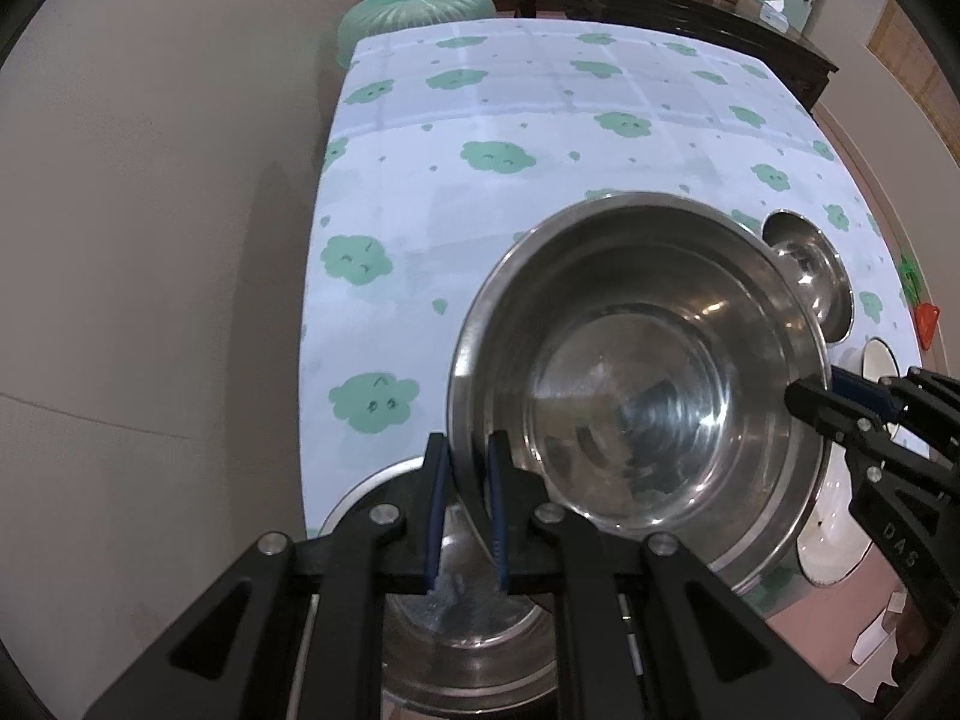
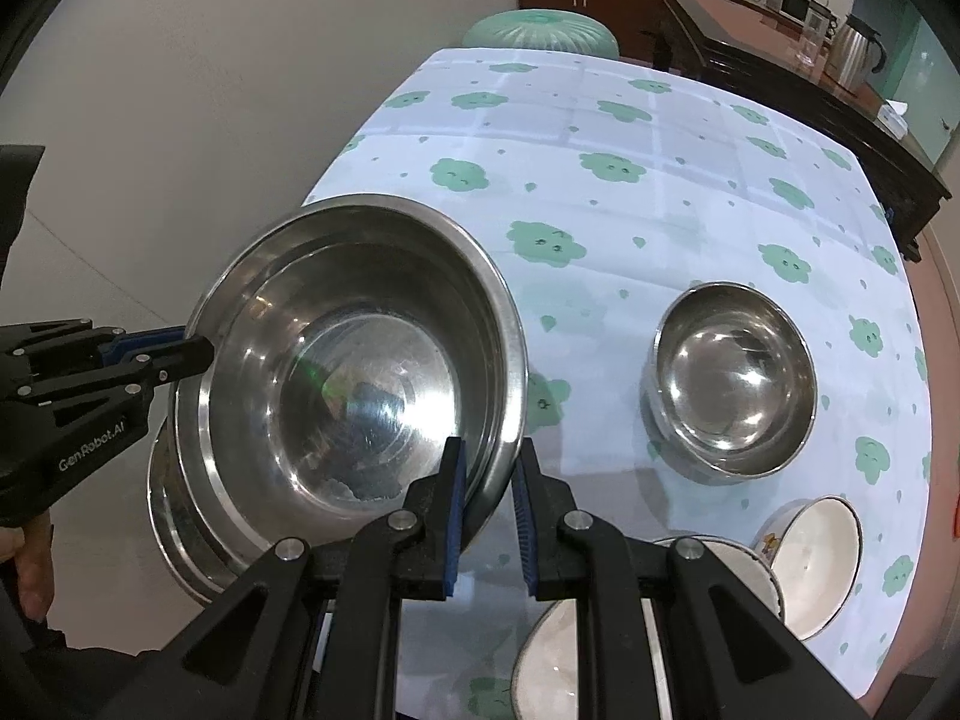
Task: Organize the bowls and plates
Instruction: 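Lift the stacked steel bowls with both grippers, then carry the stacked steel bowls toward the cloth's edge with both grippers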
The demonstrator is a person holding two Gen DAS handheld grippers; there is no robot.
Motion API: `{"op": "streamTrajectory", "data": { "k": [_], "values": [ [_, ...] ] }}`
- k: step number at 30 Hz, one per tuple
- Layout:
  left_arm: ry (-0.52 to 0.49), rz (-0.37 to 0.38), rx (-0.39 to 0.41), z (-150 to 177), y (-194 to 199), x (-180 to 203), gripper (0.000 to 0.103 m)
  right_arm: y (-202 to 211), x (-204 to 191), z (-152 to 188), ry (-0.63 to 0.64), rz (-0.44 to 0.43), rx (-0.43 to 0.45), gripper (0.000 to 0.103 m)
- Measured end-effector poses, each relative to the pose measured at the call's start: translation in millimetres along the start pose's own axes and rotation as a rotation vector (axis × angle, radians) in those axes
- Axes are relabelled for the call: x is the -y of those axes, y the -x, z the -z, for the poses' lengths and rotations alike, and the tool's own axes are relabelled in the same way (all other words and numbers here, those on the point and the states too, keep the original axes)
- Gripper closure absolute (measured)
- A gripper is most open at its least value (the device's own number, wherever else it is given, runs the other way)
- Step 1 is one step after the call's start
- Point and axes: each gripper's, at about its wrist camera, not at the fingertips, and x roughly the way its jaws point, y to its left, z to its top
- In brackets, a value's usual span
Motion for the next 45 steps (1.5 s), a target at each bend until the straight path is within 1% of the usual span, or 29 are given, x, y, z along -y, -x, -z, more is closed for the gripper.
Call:
{"op": "streamTrajectory", "data": {
  "k": [30, 45],
  "values": [
    [0.084, -0.031, -0.020, 49, 14, -52, 0.094, 0, -65, 10, 0.104, -0.039, -0.025, 0.086],
    [0.129, -0.039, -0.058, 75, 8, -71, 0.093, -8, -93, 20, 0.164, -0.060, -0.065, 0.086]
  ]
}}
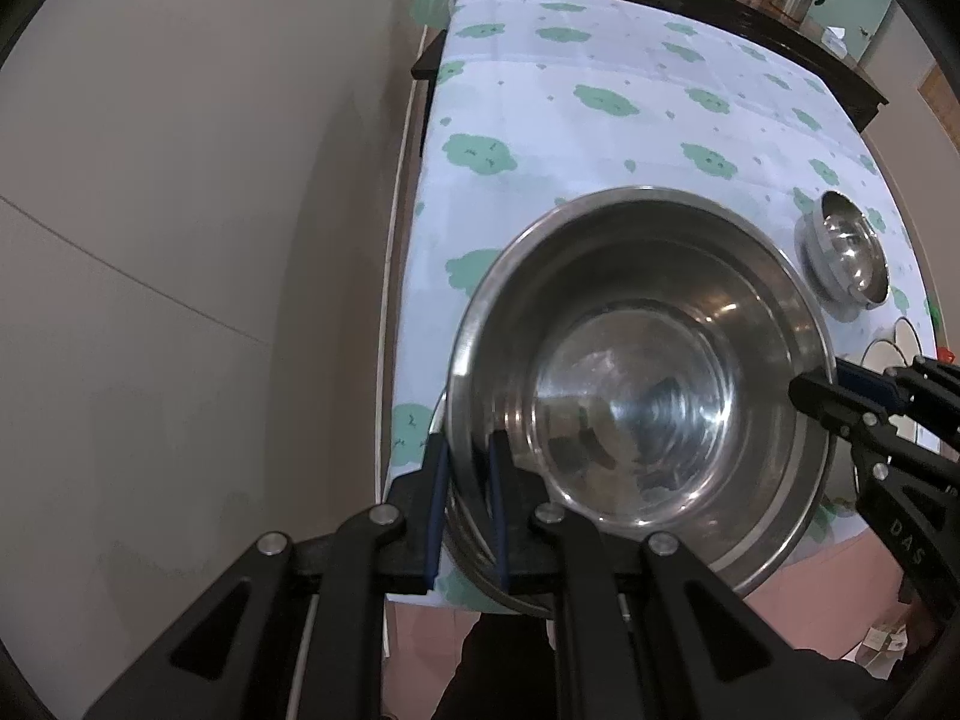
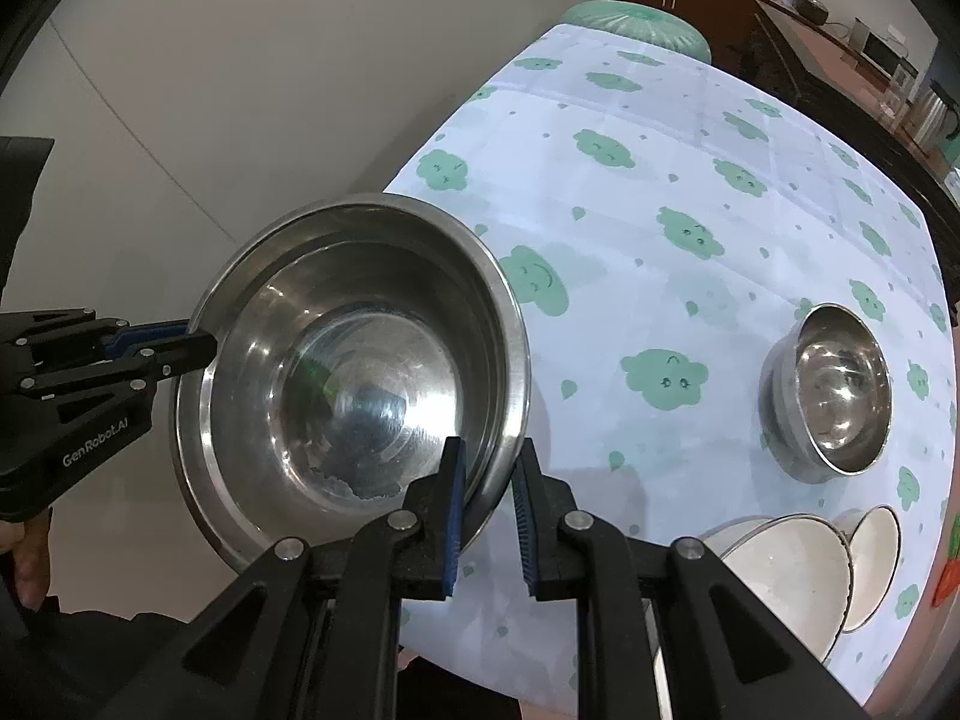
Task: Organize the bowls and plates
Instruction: 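Carry the stacked steel bowls toward the cloth's edge with both grippers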
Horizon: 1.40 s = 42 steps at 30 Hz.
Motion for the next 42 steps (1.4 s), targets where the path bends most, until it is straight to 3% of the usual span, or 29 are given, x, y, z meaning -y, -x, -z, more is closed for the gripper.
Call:
{"op": "streamTrajectory", "data": {
  "k": [42],
  "values": [
    [0.040, 0.015, -0.109, 27, -36, -26, 0.094, -43, -28, 11, 0.063, -0.029, -0.135, 0.085]
  ]
}}
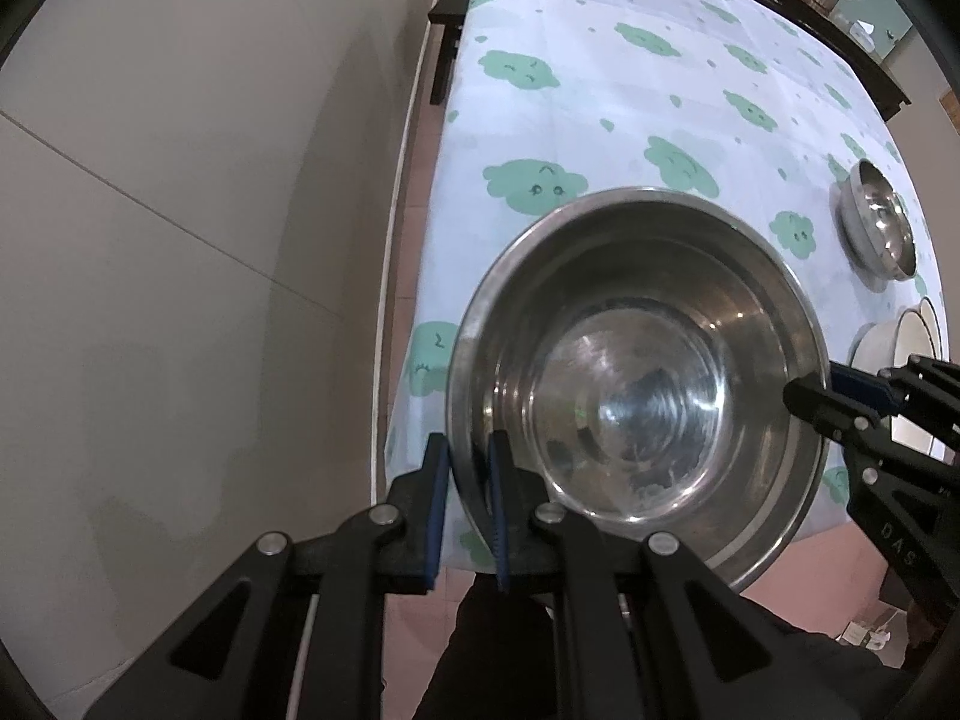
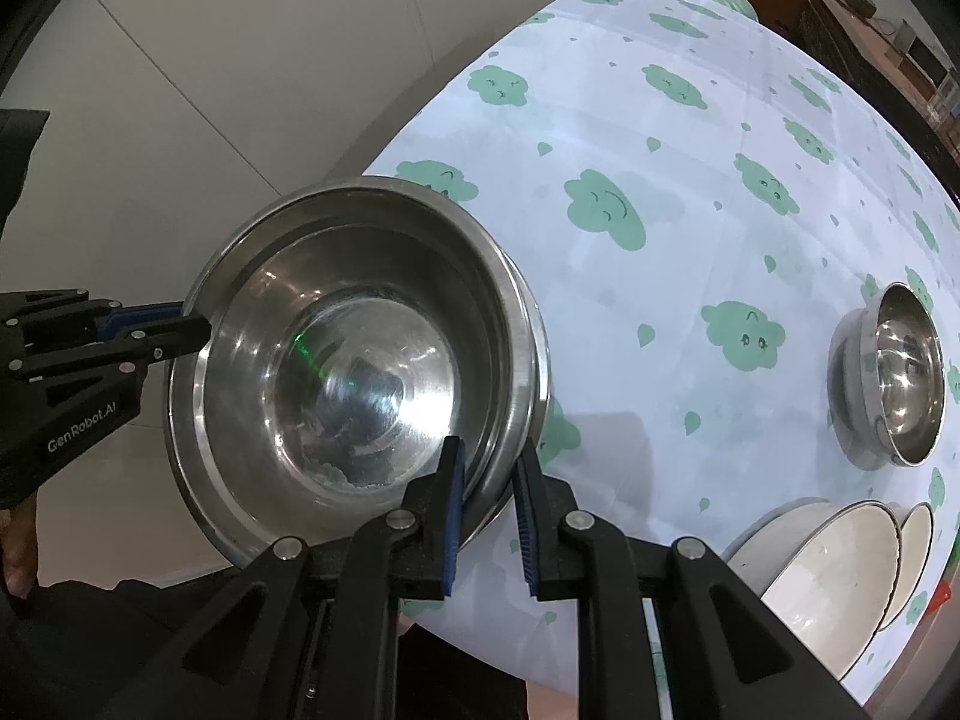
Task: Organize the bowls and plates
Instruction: 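Carry the stacked steel bowls toward the cloth's edge with both grippers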
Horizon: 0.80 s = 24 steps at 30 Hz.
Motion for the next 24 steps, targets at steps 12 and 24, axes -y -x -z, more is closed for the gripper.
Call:
{"op": "streamTrajectory", "data": {
  "k": [12, 24],
  "values": [
    [-0.016, 0.012, -0.009, 0.4, -3.5, 0.5, 0.094, -9.0, 1.4, 0.4, -0.006, 0.012, -0.018, 0.085],
    [-0.018, 0.043, 0.002, 1.0, -2.4, -0.1, 0.093, -8.1, 4.2, 1.0, -0.029, 0.009, -0.009, 0.082]
  ]
}}
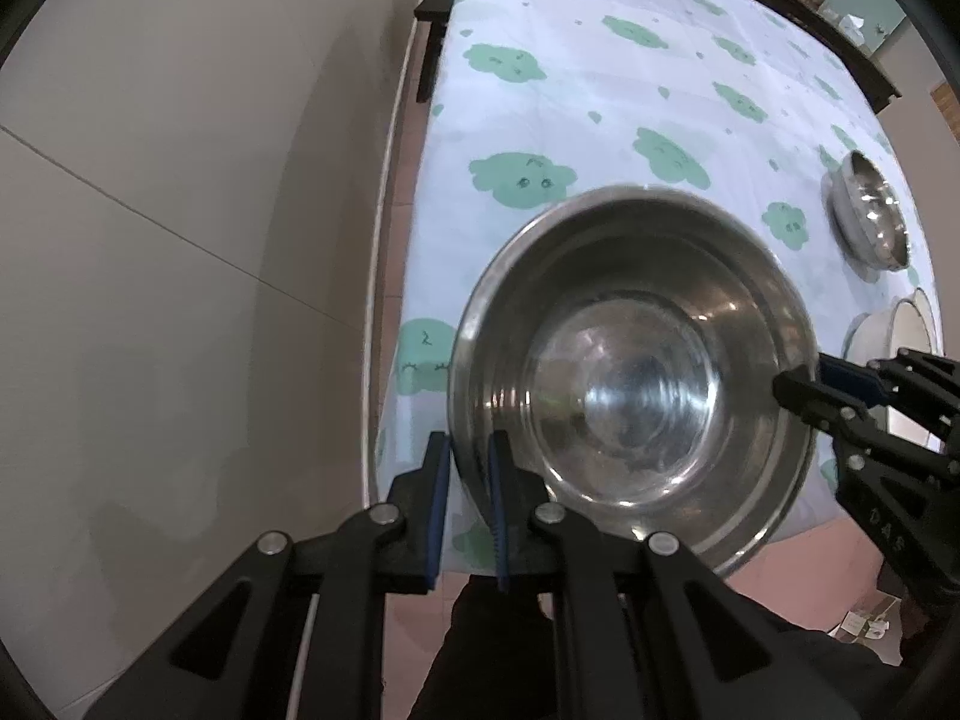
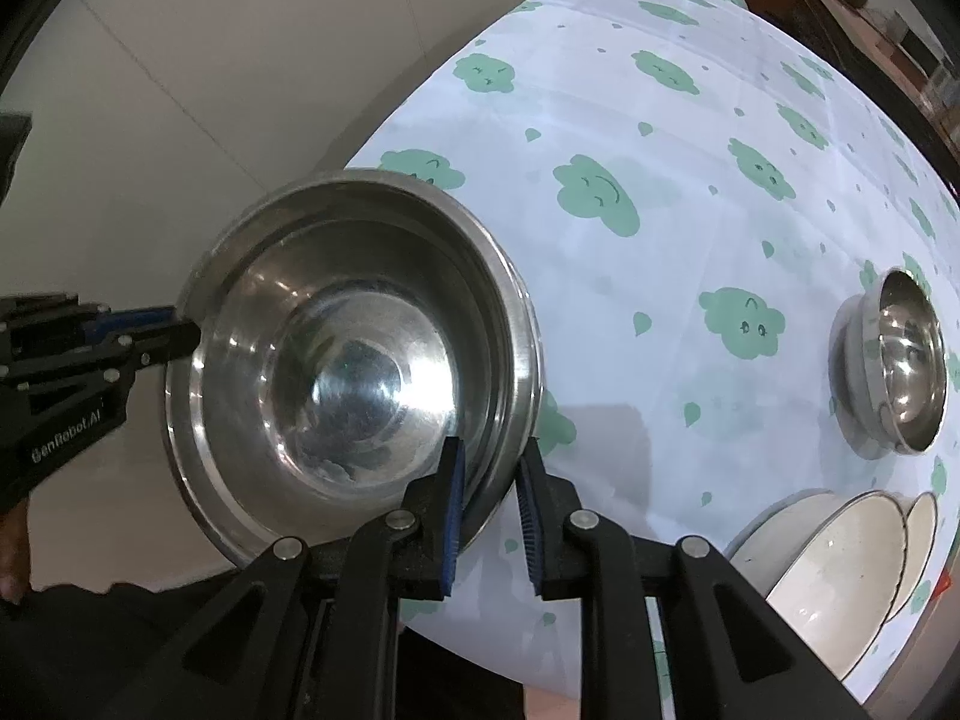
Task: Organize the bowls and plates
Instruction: 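Carry the stacked steel bowls toward the cloth's edge with both grippers, then lower the steel bowl stack onto the cloth and open both grippers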
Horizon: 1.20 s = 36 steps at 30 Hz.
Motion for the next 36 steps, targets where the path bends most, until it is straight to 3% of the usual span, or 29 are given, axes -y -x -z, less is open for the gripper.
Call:
{"op": "streamTrajectory", "data": {
  "k": [7, 11, 22, 30, 36],
  "values": [
    [-0.020, 0.006, 0.017, 0, 5, 3, 0.093, 1, -3, 3, -0.020, -0.049, -0.001, 0.061],
    [-0.030, 0.009, 0.036, 0, 9, 5, 0.091, 3, -3, 7, -0.038, -0.039, 0.005, 0.060],
    [-0.098, 0.012, 0.061, 6, 15, 16, 0.086, 27, -6, 19, -0.092, -0.013, 0.123, 0.059],
    [-0.151, 0.023, 0.084, 6, 20, 27, 0.062, 34, 1, 30, -0.152, 0.012, 0.147, 0.059],
    [-0.162, 0.036, 0.103, -5, 26, 37, 0.058, 40, 8, 32, -0.171, 0.013, 0.162, 0.059]
  ]
}}
